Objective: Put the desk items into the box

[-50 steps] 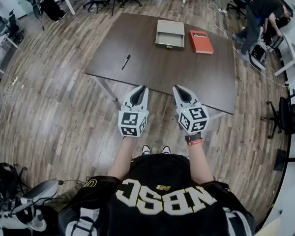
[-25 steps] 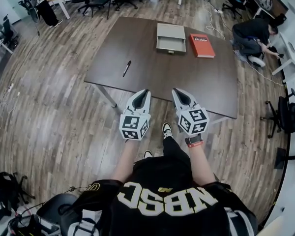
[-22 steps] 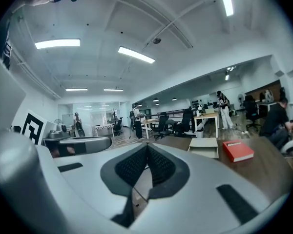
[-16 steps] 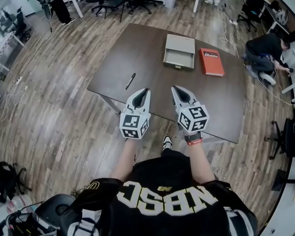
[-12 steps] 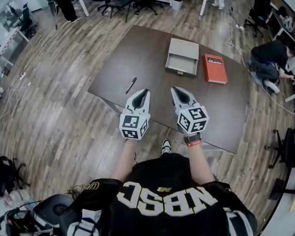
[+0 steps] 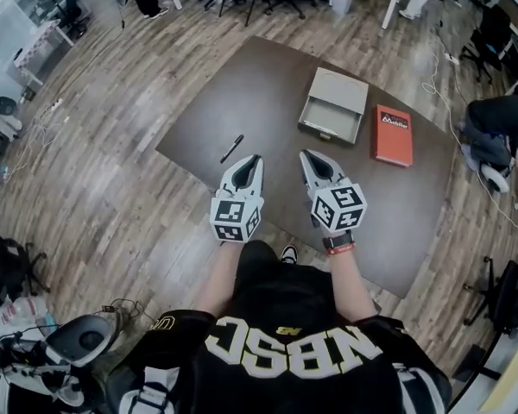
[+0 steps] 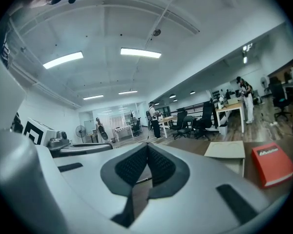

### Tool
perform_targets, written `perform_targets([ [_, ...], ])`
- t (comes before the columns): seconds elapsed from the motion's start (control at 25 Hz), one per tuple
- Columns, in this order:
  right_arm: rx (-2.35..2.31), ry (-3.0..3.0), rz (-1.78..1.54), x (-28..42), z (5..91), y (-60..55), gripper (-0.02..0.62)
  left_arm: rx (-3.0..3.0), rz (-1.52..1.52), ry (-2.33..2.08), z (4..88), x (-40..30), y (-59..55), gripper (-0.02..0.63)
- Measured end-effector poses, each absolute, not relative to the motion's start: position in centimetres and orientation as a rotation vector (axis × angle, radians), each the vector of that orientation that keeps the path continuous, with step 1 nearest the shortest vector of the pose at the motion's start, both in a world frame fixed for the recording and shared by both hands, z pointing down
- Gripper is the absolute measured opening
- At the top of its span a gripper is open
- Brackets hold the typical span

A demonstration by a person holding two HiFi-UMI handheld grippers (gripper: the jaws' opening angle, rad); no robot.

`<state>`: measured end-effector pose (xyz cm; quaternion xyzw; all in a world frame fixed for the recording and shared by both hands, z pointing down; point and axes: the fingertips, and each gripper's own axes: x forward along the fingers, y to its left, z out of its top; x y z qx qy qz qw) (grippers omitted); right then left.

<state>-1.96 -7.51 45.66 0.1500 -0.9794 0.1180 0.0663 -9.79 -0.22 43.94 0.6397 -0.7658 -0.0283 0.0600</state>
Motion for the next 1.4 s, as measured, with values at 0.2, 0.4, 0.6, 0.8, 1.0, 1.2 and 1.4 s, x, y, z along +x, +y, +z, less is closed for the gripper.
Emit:
perform_targets([
  [0.2,0.320,-2.914,0.425,-4.9,48.1,-6.7,0.009,1.808,-0.022,-2.349,46.4,-12.1,0.8,0.032],
  [0.4,0.253,-2.889,0.468,-7.6,49.3,-6.7,0.009,1.726,0.044,-2.370,47.9,-15.0,1.3,0.032],
  [0.6,0.208,-2.851,0.483,-10.3,50.8,-7.2,0.009,1.679,0.104,-2.334,50.5,-18.0,1.1,0.032],
  [0.8,0.164,-2.804,0.497,-13.2,52.4,-7.8,0.009,1.645,0.198,-2.261,53.7,-20.8,1.0,0.032],
  [1.0,0.121,-2.755,0.504,-15.4,53.8,-8.1,0.009,1.647,0.297,-2.169,56.4,-23.0,0.4,0.049],
  [1.2,0.096,-2.731,0.490,-17.2,54.5,-9.0,0.009,1.687,0.403,-2.055,58.7,-25.1,-1.3,0.101],
  [1.4,0.104,-2.707,0.491,-18.2,55.4,-9.9,0.009,1.763,0.574,-1.893,62.0,-26.4,-2.9,0.154],
])
